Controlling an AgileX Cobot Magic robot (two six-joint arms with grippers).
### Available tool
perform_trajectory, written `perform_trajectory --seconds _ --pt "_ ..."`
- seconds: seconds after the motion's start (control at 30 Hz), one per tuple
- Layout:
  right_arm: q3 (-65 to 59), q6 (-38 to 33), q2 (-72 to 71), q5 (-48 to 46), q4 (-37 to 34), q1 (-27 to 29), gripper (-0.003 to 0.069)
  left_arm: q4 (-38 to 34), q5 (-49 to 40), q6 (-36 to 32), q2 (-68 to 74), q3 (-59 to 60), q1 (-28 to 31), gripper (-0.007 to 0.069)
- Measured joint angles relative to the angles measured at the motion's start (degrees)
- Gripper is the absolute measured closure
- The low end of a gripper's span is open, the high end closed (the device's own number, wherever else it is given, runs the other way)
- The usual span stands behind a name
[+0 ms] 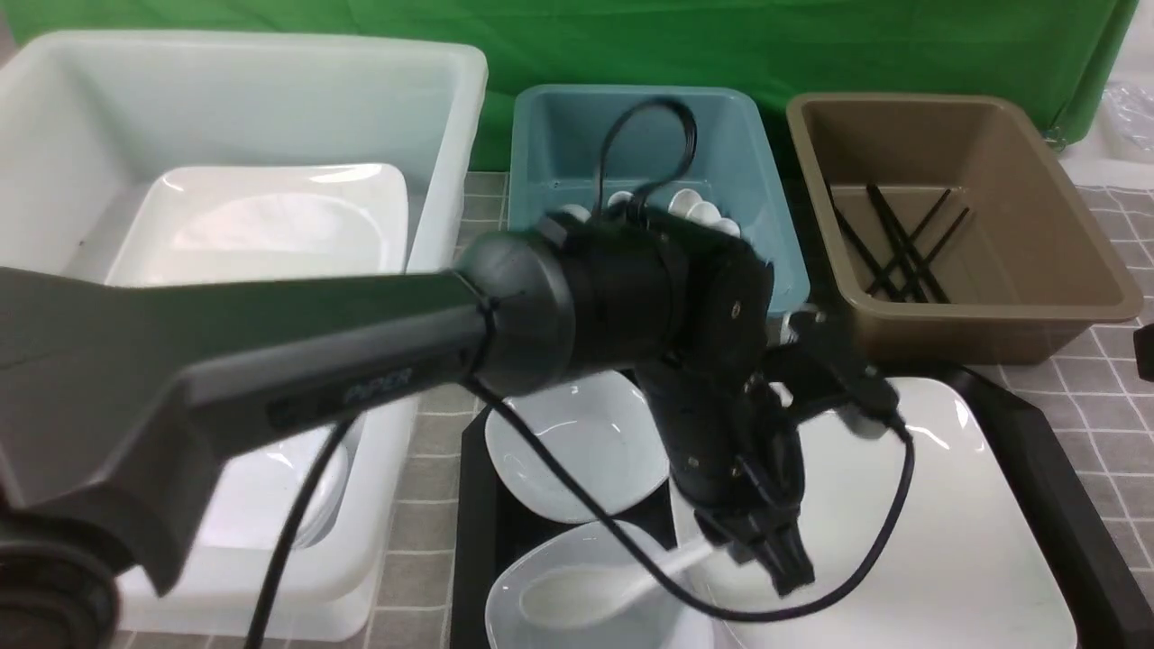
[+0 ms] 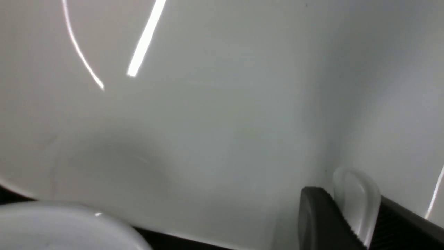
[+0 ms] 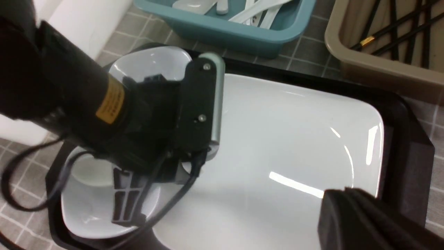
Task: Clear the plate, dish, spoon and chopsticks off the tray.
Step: Use the left arm to grab a soup spoon from the plate, then use the left arm to put the soup spoon into the small storage box in the middle, then use the left arm to grab a small plate from the dinner plate
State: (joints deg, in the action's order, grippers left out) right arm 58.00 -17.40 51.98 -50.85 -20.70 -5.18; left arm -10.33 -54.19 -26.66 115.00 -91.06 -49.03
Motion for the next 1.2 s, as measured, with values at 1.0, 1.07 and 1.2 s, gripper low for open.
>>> perform_trajectory --seconds 1.0,1.07,1.2 --pt "0.0 -21.8 0.0 17.3 -11.6 -8.4 0.0622 8.8 41.5 12.5 9.9 -20.5 17.7 0.0282" --pt "0.0 -22.7 0.0 17.1 -11.6 -9.4 0.0622 9.4 38.9 12.6 9.5 -20.5 17.7 0.0166" --pt "0.0 -22.8 0.0 16.1 -11.7 -9.9 0.0622 9.7 28.4 14.1 6.9 -20.5 17.7 0.005"
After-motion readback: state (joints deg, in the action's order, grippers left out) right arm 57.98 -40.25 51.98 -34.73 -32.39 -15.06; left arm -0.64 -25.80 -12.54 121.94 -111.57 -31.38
